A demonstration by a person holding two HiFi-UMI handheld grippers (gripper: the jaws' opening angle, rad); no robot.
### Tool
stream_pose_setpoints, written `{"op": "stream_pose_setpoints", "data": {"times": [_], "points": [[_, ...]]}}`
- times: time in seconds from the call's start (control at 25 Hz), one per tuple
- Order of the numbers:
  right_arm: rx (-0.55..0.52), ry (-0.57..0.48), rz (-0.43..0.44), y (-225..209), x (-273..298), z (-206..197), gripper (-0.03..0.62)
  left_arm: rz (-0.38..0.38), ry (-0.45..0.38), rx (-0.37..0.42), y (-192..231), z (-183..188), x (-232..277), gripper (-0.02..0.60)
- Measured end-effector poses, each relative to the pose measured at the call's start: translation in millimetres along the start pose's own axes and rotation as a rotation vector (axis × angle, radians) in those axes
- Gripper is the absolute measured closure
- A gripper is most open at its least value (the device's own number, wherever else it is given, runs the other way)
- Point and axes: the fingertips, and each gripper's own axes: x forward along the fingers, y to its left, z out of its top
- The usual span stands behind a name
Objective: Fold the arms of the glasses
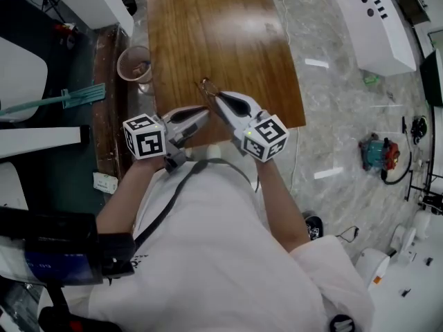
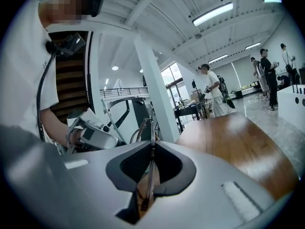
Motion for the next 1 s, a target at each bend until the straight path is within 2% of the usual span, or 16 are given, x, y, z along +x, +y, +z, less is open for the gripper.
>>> {"op": "stream_pose_setpoints", "data": {"times": [0.32,0.6,0.76,1.0], "points": [[-0.021,-0.014,-0.034,2,-2,5,0.565,0.011,-0.025,-0.025,3,2,5,0.546],[0.023,-0.032,-0.023,6,-6,5,0.565,0.008,-0.031,-0.032,1,2,6,0.560],[-0.011,-0.008,-0.036,3,-5,0,0.565,0.014,-0.023,-0.036,3,-3,7,0.549],[-0.069,0.048,-0.083,-22,0,-7,0.565,0.087,0.001,0.010,24,-5,-1,0.533]]}}
